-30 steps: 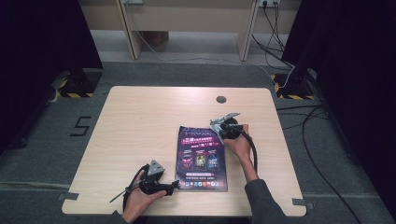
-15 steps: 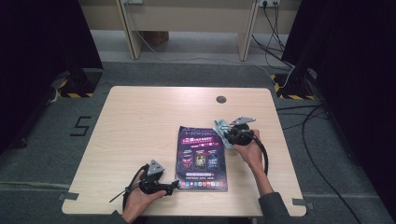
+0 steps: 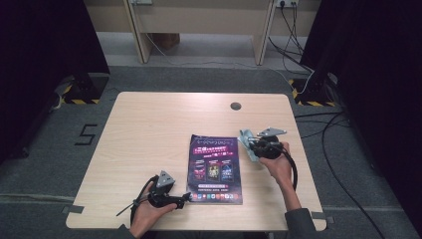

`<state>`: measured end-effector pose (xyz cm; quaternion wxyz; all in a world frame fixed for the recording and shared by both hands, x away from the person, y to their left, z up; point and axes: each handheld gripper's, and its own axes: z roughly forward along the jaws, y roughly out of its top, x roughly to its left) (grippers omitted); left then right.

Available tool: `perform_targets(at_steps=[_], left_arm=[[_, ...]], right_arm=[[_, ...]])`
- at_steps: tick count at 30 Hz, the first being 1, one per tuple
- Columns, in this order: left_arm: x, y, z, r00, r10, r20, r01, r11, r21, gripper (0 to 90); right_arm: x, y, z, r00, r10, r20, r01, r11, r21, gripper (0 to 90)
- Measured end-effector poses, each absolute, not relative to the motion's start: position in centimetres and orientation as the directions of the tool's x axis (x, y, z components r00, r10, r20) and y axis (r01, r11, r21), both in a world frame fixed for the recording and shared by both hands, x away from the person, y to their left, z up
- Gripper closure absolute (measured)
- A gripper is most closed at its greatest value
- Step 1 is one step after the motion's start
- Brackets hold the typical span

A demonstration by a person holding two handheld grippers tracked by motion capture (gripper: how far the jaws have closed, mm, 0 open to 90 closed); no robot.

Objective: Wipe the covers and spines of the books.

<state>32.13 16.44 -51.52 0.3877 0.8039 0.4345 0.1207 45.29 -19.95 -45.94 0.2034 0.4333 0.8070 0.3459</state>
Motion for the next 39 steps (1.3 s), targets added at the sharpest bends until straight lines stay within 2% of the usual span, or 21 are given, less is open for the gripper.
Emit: perform_targets(at_steps=[9,23,30,39], left_arm=[[32.1,16.4,-51.5,0.592,0.793,-0.144,0.605,-0.318,0.730,20.2],[32.1,16.4,-51.6,0.591,0.794,-0.144,0.604,-0.317,0.731,20.2],[32.1,16.4,-51.6,0.591,0.793,-0.145,0.605,-0.317,0.731,20.2],[32.1,16.4,-51.6,0.592,0.793,-0.144,0.604,-0.318,0.731,20.2]], right_arm=[[45.5,-21.7,-46.4,-0.496,0.868,-0.022,0.590,0.356,0.725,78.8],[45.9,-22.2,-47.5,-0.475,0.880,-0.018,0.624,0.351,0.698,78.7],[46.3,-22.1,-48.0,-0.474,0.879,-0.050,0.626,0.377,0.683,78.7],[46.8,-23.9,-48.5,-0.414,0.909,-0.050,0.662,0.338,0.669,78.7]])
